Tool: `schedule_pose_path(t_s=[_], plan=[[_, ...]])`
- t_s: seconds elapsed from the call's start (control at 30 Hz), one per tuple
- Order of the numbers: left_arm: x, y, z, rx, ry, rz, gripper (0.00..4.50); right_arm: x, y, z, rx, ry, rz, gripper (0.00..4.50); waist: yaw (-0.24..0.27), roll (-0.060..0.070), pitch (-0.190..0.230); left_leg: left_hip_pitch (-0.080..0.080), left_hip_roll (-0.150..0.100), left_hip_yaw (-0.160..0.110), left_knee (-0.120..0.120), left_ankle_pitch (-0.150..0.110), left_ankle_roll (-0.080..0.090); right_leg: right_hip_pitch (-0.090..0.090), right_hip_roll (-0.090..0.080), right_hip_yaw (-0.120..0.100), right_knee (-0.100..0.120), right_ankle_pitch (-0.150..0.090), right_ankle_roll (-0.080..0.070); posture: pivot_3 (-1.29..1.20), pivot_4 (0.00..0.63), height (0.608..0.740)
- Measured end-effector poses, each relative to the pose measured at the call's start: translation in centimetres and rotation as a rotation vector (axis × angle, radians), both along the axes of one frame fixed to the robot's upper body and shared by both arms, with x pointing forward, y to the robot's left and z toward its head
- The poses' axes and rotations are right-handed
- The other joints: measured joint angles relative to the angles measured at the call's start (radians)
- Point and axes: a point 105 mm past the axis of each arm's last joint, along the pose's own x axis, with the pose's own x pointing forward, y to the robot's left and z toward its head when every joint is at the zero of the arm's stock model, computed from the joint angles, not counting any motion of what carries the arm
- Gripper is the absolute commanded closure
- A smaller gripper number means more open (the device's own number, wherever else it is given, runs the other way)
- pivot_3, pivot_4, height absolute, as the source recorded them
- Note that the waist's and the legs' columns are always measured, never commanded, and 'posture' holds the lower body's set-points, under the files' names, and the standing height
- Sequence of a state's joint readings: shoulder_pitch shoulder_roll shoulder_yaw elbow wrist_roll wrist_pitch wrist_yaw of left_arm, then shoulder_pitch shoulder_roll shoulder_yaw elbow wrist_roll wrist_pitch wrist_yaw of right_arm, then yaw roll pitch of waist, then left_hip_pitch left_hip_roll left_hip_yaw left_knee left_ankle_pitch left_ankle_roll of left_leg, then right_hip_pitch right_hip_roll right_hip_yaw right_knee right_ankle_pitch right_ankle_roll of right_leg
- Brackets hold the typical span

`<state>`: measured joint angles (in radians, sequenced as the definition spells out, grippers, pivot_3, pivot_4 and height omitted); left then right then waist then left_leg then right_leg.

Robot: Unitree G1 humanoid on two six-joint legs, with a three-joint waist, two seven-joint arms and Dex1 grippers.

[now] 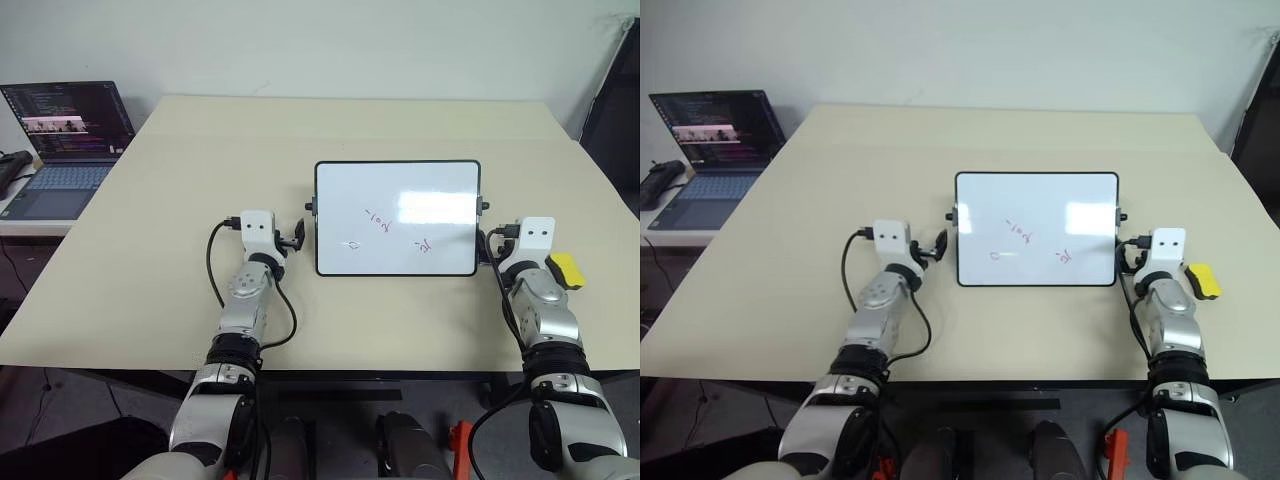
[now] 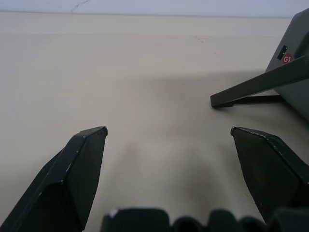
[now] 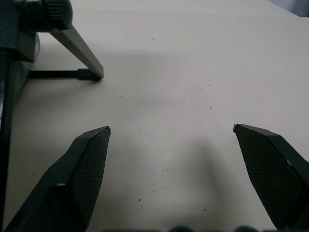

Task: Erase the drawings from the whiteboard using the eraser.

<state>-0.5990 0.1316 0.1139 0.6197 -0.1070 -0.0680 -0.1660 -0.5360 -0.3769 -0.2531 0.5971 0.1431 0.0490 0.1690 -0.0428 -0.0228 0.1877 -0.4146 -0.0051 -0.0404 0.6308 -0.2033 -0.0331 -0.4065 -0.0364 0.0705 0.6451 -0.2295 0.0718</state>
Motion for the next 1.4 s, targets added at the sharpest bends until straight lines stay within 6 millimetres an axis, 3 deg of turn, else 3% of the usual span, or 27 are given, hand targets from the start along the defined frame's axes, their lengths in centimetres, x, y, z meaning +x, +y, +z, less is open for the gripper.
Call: schedule_pose_path(t_s=[0.27,0.4,0.57,0.63,0.7,0.77,0.97,1.07,1.17,1.27,1.4], plan=[[-0.1,-0.2,0.4,-0.006,-0.001,-0.033,0.00,0.0,0.0,0.2,-0.003,-0.007,0.002,0.03,0.000,0.000,0.000,0.000,0.000,0.000,0.000,0.000,0.000,0.000,0.000,0.000,0.000,0.000,0.000,0.00,0.150,0.740],[-0.3,1.1,1.1,0.037,-0.002,-0.112,0.00,-0.2,0.1,1.3,-0.002,-0.040,0.019,0.03,-0.005,0.000,0.000,0.000,0.000,0.000,0.000,0.000,0.000,0.000,0.000,0.000,0.000,0.000,0.000,0.00,0.150,0.740],[-1.6,6.3,4.8,0.112,-0.006,-0.278,0.00,-1.6,-1.8,1.8,0.007,-0.035,0.006,0.03,-0.014,0.000,0.000,0.000,0.000,0.000,0.000,0.000,0.000,0.000,0.000,0.000,0.000,-0.001,-0.001,0.00,0.150,0.740],[-3.2,6.5,7.2,0.112,0.006,-0.446,0.00,-2.3,-3.1,1.6,0.019,-0.005,-0.010,0.03,-0.015,0.000,0.000,0.000,0.001,0.000,0.000,0.000,0.000,0.000,0.000,0.000,0.000,-0.001,-0.001,0.00,0.150,0.740],[-4.8,4.6,9.4,0.113,-0.017,-0.615,0.00,-2.5,-3.7,1.8,0.038,0.003,-0.012,0.03,-0.009,0.000,0.000,0.000,0.000,0.000,0.000,0.000,0.000,0.001,-0.001,-0.001,0.000,-0.001,-0.001,0.00,0.150,0.740],[-6.3,0.4,10.9,0.126,-0.034,-0.828,0.00,-2.5,-3.7,2.2,0.042,-0.002,0.017,0.03,0.002,0.000,0.000,0.000,0.000,-0.001,0.001,0.000,0.000,0.001,-0.001,-0.001,0.000,-0.001,-0.001,0.00,0.150,0.740],[-9.3,-11.8,11.4,0.081,-0.071,-1.232,0.00,-2.9,-5.8,4.0,0.032,-0.013,-0.009,0.03,0.011,0.000,0.000,0.000,-0.001,0.000,0.003,0.000,0.000,0.002,-0.001,-0.001,0.000,-0.001,0.000,0.00,0.150,0.740],[-9.6,-14.8,10.7,0.081,-0.075,-1.285,0.00,-3.6,-8.4,4.8,0.027,0.001,-0.066,0.03,0.001,0.001,-0.001,0.001,0.000,0.000,0.001,0.000,0.001,0.001,-0.001,0.000,0.000,-0.002,-0.001,0.00,0.150,0.740],[-10.0,-17.8,8.5,0.089,-0.034,-1.319,0.00,-4.4,-10.8,4.4,0.065,0.055,-0.100,0.03,-0.005,0.001,-0.001,0.001,0.000,0.001,0.001,0.000,0.001,0.001,0.000,0.001,0.000,-0.002,-0.001,0.00,0.150,0.740],[-10.8,-19.2,8.0,0.110,-0.036,-1.347,0.00,-4.6,-10.9,3.5,0.083,0.114,-0.046,0.03,-0.018,0.002,-0.001,0.001,0.000,0.001,0.001,0.000,0.001,0.001,0.000,0.002,0.000,-0.002,-0.001,0.00,0.150,0.740],[-11.2,-19.3,7.7,0.097,-0.029,-1.349,0.00,-4.6,-9.8,2.4,0.112,0.154,0.055,0.03,-0.021,0.002,-0.001,0.002,0.000,0.001,0.001,0.000,0.001,0.001,0.000,0.002,0.000,-0.003,0.000,0.00,0.150,0.740]])
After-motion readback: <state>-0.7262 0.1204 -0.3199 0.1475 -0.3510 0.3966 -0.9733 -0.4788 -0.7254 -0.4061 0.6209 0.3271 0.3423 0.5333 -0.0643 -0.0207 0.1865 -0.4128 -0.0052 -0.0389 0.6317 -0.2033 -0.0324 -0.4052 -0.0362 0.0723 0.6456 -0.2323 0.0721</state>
